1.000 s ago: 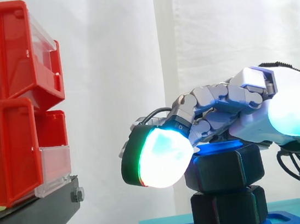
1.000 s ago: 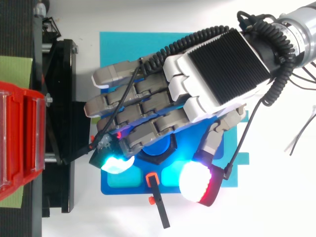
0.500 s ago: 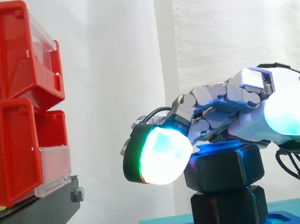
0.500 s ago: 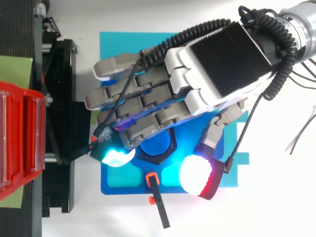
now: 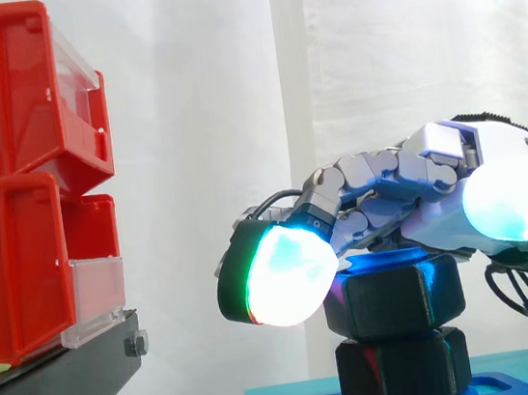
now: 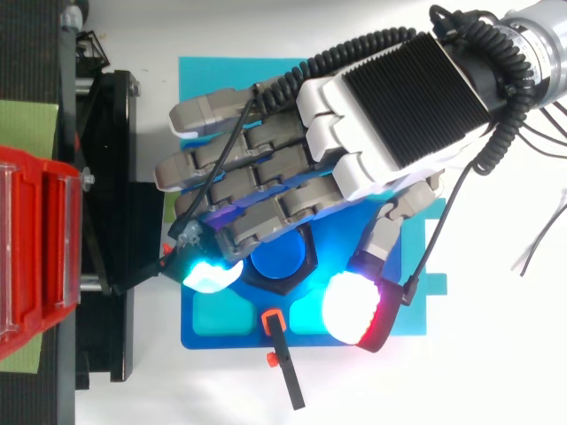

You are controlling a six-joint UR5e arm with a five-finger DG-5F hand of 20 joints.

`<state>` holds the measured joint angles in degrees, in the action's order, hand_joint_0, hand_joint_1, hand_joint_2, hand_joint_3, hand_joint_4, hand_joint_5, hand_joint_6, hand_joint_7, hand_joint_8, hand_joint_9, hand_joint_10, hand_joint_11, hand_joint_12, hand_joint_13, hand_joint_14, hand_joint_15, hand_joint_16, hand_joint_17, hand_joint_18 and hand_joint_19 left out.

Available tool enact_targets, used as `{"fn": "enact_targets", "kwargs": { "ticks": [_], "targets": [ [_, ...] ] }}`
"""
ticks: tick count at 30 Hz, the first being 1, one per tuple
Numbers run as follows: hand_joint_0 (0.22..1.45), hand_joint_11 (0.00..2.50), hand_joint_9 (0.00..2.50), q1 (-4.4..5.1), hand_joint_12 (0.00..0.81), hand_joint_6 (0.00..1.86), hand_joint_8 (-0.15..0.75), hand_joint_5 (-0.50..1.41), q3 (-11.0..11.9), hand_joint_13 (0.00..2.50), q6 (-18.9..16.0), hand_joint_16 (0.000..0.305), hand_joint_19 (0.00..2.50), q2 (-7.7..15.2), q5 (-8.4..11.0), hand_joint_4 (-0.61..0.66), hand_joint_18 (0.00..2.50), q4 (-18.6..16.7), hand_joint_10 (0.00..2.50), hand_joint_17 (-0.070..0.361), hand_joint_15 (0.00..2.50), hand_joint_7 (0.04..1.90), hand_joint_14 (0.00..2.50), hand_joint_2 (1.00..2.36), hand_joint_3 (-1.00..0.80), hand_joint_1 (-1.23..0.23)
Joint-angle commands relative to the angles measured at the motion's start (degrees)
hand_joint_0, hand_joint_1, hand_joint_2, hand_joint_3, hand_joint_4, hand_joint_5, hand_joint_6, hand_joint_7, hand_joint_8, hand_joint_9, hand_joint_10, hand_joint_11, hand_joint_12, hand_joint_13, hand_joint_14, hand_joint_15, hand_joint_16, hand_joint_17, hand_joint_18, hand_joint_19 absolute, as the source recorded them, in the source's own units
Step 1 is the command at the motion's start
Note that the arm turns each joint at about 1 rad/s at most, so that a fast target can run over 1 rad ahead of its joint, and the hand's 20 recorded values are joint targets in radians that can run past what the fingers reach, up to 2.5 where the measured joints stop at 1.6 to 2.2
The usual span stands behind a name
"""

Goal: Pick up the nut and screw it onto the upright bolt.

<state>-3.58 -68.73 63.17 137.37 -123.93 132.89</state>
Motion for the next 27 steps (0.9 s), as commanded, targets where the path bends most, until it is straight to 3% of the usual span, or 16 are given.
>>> {"fn": "enact_targets", "kwargs": {
  "ticks": [1, 16, 27],
  "targets": [
    [0.46, 0.00, 0.58, -0.03, 0.353, 0.50, 0.270, -0.15, -0.1, 0.41, 0.3, 0.038, 0.00, 0.0, 0.00, 0.19, 0.07, 0.1, 0.00, 0.087, 0.00, 0.73, 0.00, 1.00, -0.50, -0.18],
    [0.47, 0.00, 0.62, -0.38, 0.326, 0.50, 0.286, -0.14, -0.8, 0.50, 0.5, 0.031, 0.00, 0.0, 0.18, 0.19, 0.16, -0.4, 0.00, 0.070, 0.00, 0.77, 0.00, 1.00, -0.50, -0.19],
    [0.48, 0.00, 0.69, -1.17, 0.293, 0.50, 0.299, -0.12, -0.8, 0.56, 0.5, 0.026, 0.00, 0.0, -0.17, 0.22, 0.25, -0.7, 0.00, 0.058, 0.00, 1.00, 0.00, 1.00, -0.50, -0.21]
  ]
}}
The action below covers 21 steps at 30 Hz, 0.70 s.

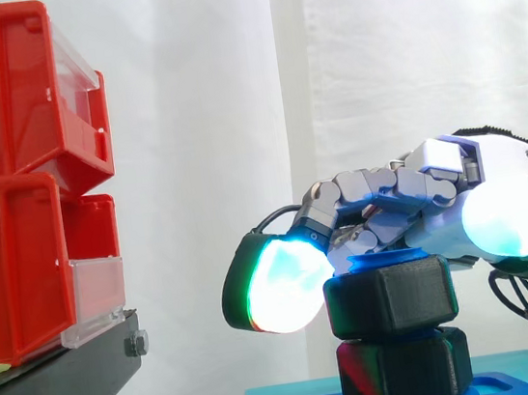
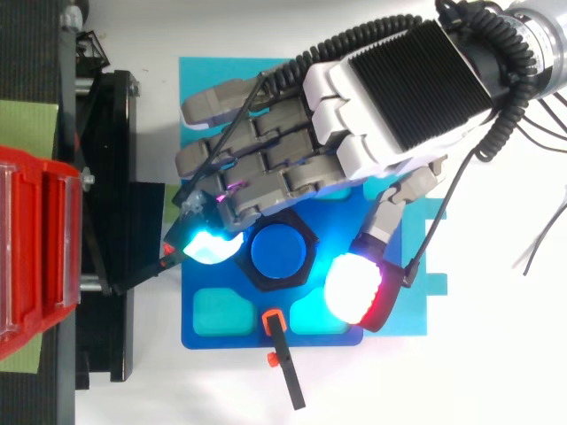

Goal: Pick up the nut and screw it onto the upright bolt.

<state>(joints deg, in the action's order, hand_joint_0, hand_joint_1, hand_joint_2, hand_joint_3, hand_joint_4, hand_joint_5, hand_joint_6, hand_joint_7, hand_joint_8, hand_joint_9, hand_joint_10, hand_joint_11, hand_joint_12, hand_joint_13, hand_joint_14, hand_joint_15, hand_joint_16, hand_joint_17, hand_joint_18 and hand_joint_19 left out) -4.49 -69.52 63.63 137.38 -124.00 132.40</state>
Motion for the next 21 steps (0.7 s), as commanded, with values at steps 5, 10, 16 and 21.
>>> {"fn": "enact_targets", "kwargs": {
  "ticks": [5, 10, 16, 21],
  "targets": [
    [0.48, 0.00, 0.70, -0.52, 0.292, 0.50, 0.302, -0.09, 0.0, 0.57, 0.0, 0.025, 0.00, 0.0, -0.37, 0.22, 0.27, -0.5, 0.00, 0.057, 0.00, 1.14, 0.00, 1.00, -0.50, -0.21],
    [0.48, 0.00, 0.74, -0.96, 0.285, 0.50, 0.305, -0.06, 0.0, 0.58, -0.1, 0.025, 0.00, 0.0, -0.98, 0.22, 0.29, -1.1, 0.00, 0.056, 0.00, 1.27, 0.00, 1.00, -0.50, -0.21],
    [0.49, 0.00, 0.77, -1.49, 0.276, 0.50, 0.298, -0.03, 0.0, 0.61, 0.0, 0.024, 0.00, 0.0, -1.51, 0.21, 0.32, -1.1, 0.00, 0.054, 0.00, 1.39, 0.00, 1.00, -0.50, -0.21],
    [0.49, 0.00, 0.82, -1.67, 0.268, 0.50, 0.296, 0.00, 0.0, 0.64, 0.0, 0.023, 0.00, 0.0, -1.51, 0.21, 0.36, -1.1, 0.00, 0.051, 0.00, 1.49, 0.00, 1.00, -0.50, -0.21]
  ]
}}
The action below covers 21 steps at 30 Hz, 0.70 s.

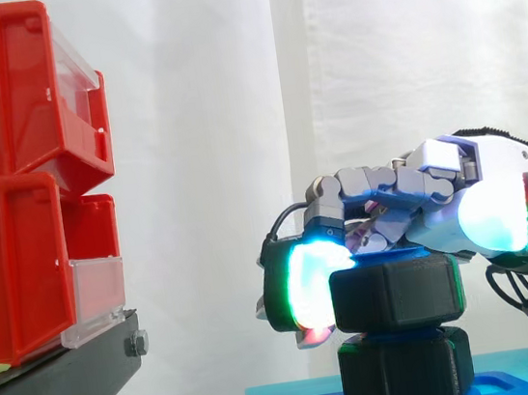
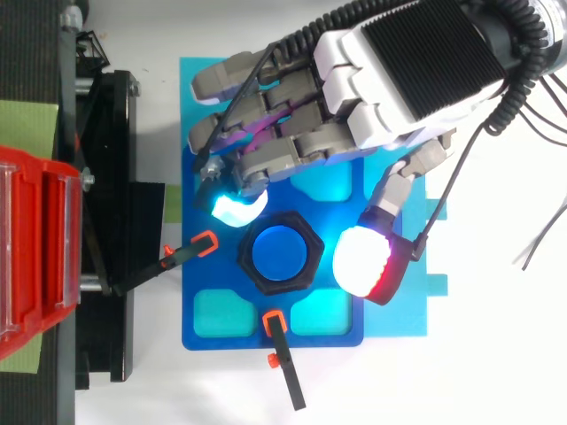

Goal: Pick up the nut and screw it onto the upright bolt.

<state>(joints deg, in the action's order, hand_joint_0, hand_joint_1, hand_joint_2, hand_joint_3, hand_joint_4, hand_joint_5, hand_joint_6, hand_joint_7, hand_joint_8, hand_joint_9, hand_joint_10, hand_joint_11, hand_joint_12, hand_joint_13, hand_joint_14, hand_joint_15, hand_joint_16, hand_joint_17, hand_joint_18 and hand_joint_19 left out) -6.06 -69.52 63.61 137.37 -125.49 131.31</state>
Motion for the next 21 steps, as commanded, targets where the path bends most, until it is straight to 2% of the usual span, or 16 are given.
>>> {"fn": "enact_targets", "kwargs": {
  "ticks": [1, 6, 14, 21],
  "targets": [
    [0.50, 0.00, 0.86, -0.09, 0.263, 0.50, 0.295, 0.02, 0.0, 0.66, 0.0, 0.023, 0.00, 0.0, -0.02, 0.21, 0.38, 0.0, 0.00, 0.051, 0.00, 1.51, 0.00, 1.00, -0.50, -0.22],
    [0.50, 0.00, 0.96, -0.53, 0.251, 0.50, 0.283, 0.04, 0.0, 0.71, -0.1, 0.021, 0.00, 0.0, -0.45, 0.17, 0.44, 0.0, 0.00, 0.048, 0.00, 1.56, 0.00, 1.00, -0.50, -0.22],
    [0.51, 0.00, 1.26, -0.88, 0.216, 0.61, 0.249, 0.05, 0.0, 0.88, -0.2, 0.018, 0.00, 0.0, -0.89, 0.08, 0.59, 0.0, 0.00, 0.041, 0.00, 1.36, 0.00, 1.00, -0.50, -0.23],
    [0.52, 0.00, 1.36, -1.15, 0.205, 0.61, 0.237, 0.06, 0.5, 0.93, -0.2, 0.017, 0.00, 0.0, -0.89, 0.08, 0.67, 0.0, 0.00, 0.039, 0.00, 1.36, 0.00, 1.00, -0.50, -0.22]
  ]
}}
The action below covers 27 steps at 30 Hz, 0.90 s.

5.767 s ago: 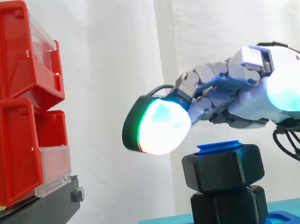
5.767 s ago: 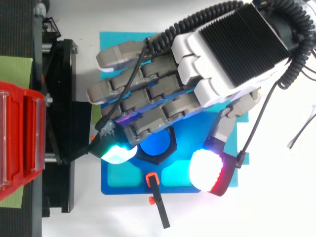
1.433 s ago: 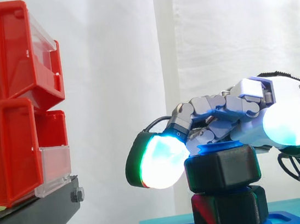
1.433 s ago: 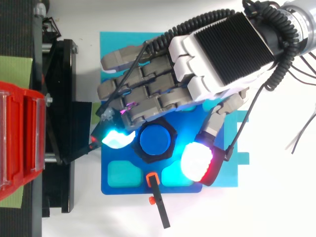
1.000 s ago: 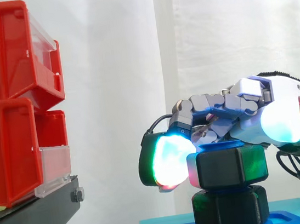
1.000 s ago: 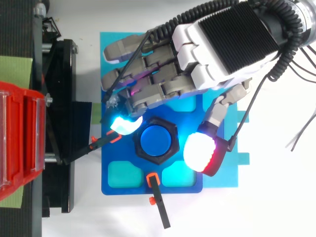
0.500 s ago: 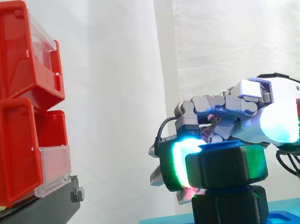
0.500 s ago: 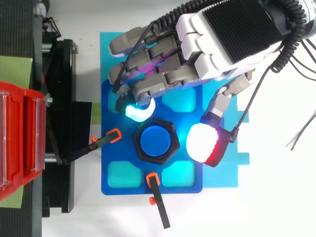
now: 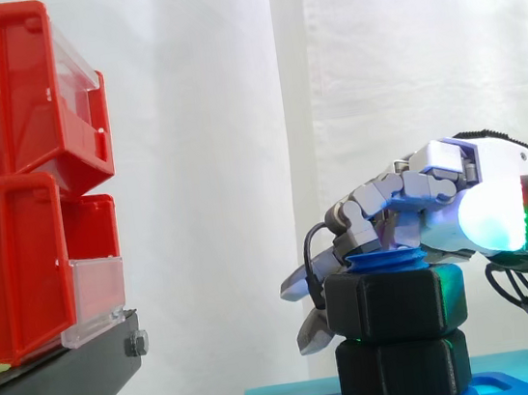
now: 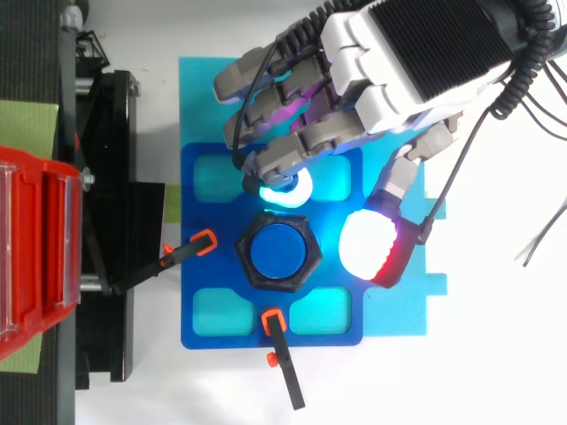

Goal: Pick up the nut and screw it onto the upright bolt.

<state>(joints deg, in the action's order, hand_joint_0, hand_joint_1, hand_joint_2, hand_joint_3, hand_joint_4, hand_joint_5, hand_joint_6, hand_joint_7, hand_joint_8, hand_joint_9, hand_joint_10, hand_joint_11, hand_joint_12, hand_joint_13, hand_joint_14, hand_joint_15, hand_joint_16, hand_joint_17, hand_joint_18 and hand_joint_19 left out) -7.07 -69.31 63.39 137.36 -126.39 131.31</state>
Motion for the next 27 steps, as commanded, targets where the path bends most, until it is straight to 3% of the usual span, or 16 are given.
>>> {"fn": "enact_targets", "kwargs": {
  "ticks": [1, 3, 10, 14, 24, 27],
  "targets": [
    [0.51, 0.00, 1.34, -0.22, 0.210, 0.57, 0.250, 0.06, 0.8, 0.91, -0.4, 0.018, 0.00, -0.1, -0.43, 0.10, 0.64, 0.1, 0.00, 0.041, 0.00, 1.43, 0.00, 1.00, -0.50, -0.21],
    [0.51, 0.00, 1.30, -0.31, 0.230, 0.50, 0.274, 0.04, 1.6, 0.86, -0.7, 0.019, 0.00, 0.0, -1.05, 0.16, 0.60, 0.2, 0.00, 0.044, 0.00, 1.49, 0.00, 1.00, -0.50, -0.20],
    [0.50, 0.00, 1.19, -0.40, 0.259, 0.50, 0.292, -0.07, 5.9, 0.81, -3.7, 0.023, 0.00, 0.0, -2.54, 0.28, 0.54, 1.5, 0.00, 0.052, 0.00, 0.93, 0.00, 1.00, -0.50, -0.19],
    [0.49, 0.00, 1.06, -0.05, 0.271, 0.50, 0.275, -0.12, 6.7, 0.77, -6.0, 0.026, 0.00, 0.0, -2.81, 0.22, 0.50, 0.7, 0.00, 0.058, 0.00, 0.71, 0.00, 1.00, -0.50, -0.18],
    [0.48, 0.00, 0.78, 1.45, 0.291, 0.50, 0.239, -0.19, 6.6, 0.63, -5.1, 0.030, 0.00, 1.2, -2.28, 0.13, 0.37, -1.0, 0.00, 0.069, 0.00, 0.53, 0.00, 1.00, -0.50, -0.19],
    [0.48, 0.00, 0.75, 1.62, 0.291, 0.50, 0.239, -0.19, 6.6, 0.60, -5.0, 0.031, 0.00, 3.3, -0.61, 0.13, 0.33, -1.5, 0.00, 0.070, 0.00, 0.53, 0.00, 1.00, -0.50, -0.19]
  ]
}}
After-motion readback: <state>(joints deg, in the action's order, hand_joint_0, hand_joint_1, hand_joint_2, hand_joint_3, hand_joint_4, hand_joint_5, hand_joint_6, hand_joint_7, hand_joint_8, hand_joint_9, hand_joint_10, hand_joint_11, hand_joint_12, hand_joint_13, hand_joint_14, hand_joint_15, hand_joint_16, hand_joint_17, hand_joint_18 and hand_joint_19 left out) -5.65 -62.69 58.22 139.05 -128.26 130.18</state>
